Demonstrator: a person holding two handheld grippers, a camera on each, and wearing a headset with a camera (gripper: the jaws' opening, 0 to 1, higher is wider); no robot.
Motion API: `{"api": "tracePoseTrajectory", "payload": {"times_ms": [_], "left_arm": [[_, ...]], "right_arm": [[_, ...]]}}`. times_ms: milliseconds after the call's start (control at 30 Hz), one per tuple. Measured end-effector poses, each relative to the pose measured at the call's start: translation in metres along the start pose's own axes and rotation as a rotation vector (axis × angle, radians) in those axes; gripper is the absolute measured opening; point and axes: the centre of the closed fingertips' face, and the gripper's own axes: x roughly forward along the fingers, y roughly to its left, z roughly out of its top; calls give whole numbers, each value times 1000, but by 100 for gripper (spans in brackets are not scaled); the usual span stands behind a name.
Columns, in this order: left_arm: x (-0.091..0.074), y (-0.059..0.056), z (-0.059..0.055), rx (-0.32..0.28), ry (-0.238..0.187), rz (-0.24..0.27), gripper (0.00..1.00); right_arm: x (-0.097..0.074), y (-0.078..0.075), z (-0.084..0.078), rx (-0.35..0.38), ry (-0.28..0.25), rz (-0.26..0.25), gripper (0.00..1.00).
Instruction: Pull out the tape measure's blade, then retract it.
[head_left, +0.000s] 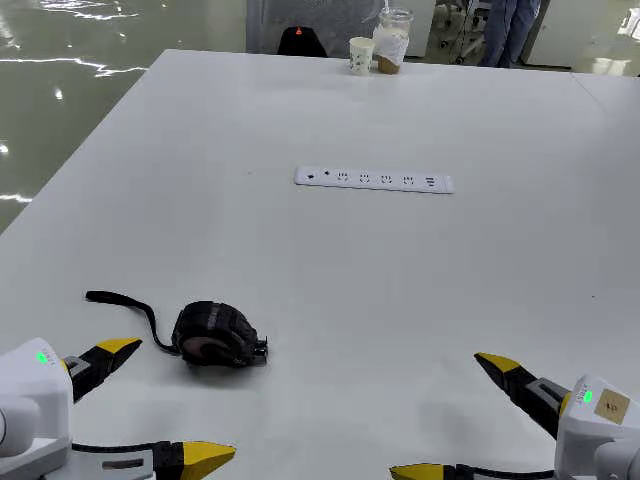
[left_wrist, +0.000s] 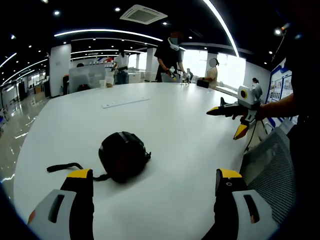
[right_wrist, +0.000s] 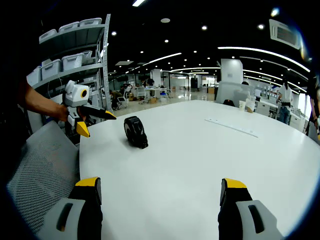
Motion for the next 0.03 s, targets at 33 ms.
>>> {"api": "tracePoseTrajectory", "payload": {"times_ms": [33], "left_arm": [[0, -1, 0, -3, 1, -3, 99]], "right_arm": [[0, 0, 0, -1, -1, -1, 99]]}}
